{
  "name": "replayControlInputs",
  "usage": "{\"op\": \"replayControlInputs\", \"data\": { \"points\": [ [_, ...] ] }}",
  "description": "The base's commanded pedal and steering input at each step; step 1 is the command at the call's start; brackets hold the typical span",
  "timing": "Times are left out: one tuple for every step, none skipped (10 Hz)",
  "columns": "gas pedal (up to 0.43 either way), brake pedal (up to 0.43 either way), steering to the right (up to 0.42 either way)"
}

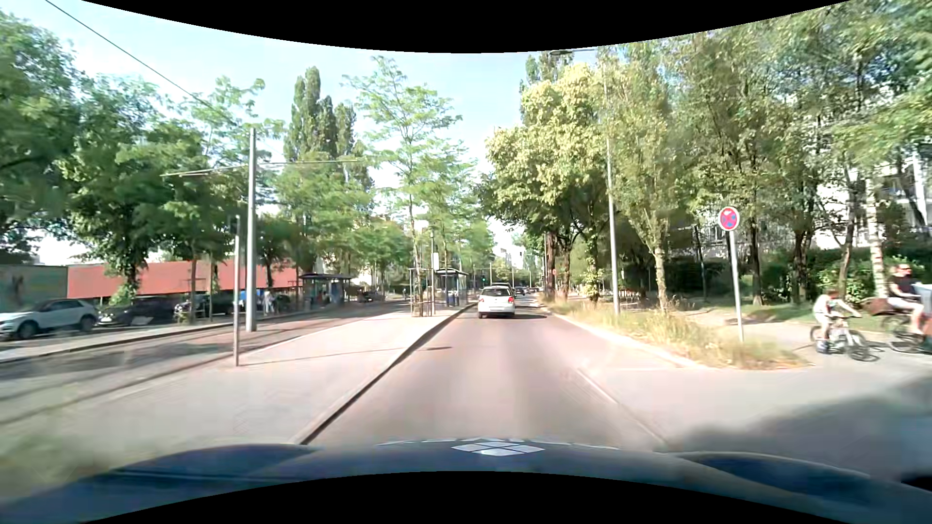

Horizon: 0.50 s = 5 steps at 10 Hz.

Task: Follow the waypoints while adhering to traffic rules and regulations

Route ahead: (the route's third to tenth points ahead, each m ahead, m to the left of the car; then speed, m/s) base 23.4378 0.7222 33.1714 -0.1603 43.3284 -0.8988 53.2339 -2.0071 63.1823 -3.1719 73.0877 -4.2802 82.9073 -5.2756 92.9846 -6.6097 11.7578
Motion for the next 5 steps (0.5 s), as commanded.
{"op": "replayControlInputs", "data": {
  "points": [
    [0.157,0.0,0.011],
    [0.118,0.0,0.012],
    [0.11,0.0,0.013],
    [0.11,0.0,0.013],
    [0.11,0.0,0.012]
  ]
}}
